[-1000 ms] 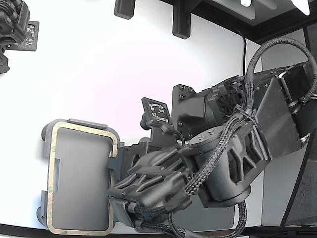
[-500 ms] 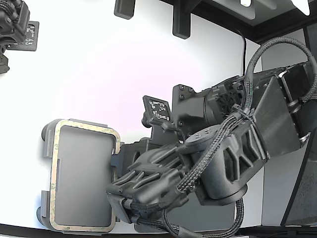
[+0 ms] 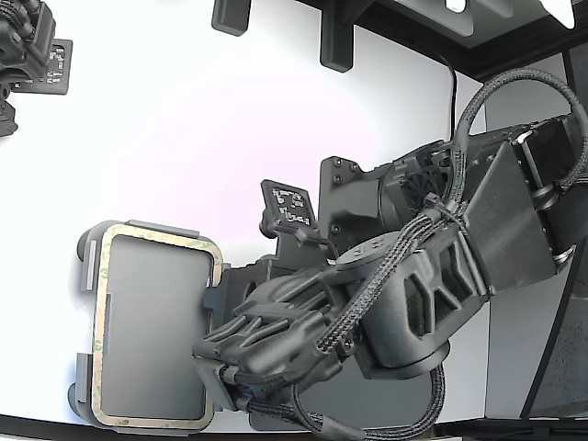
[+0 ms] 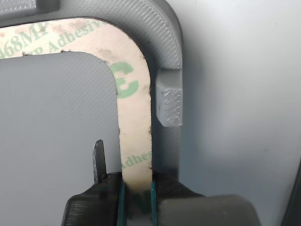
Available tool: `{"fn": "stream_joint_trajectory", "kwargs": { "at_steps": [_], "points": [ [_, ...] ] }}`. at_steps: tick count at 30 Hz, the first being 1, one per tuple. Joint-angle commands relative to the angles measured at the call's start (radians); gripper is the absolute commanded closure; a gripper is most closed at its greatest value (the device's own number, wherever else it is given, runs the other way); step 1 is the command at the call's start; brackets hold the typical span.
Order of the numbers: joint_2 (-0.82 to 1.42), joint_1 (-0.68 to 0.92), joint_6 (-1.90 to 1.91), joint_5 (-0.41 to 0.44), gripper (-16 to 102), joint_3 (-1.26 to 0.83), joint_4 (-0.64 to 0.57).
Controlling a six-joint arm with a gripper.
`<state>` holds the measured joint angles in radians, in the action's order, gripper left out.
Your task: Move top rectangular frame to the holder.
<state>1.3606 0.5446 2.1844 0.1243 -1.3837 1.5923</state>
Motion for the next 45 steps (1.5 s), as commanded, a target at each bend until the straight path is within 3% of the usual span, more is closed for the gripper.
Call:
{"fn": "stream_joint_trajectory", "kwargs": {
  "at_steps": [1,21,24,27,29,35,40,43,45],
  "points": [
    [0.035,-0.015,0.002,-0.005,99,0.017,-0.005],
    [0.049,-0.017,-0.012,-0.026,96,-0.015,-0.029],
    [0.049,-0.017,-0.012,-0.018,66,-0.006,-0.028],
    [0.051,-0.017,-0.026,-0.003,12,0.006,-0.026],
    [0.058,-0.017,-0.040,0.014,-14,0.005,-0.040],
    [0.097,-0.014,-0.081,0.097,-14,-0.003,-0.121],
    [0.163,0.017,-0.210,0.278,-14,0.114,-0.092],
    [0.310,0.028,-0.543,0.376,-14,0.000,-0.212],
    [0.431,0.023,-0.841,0.433,-14,-0.152,-0.353]
  ]
}}
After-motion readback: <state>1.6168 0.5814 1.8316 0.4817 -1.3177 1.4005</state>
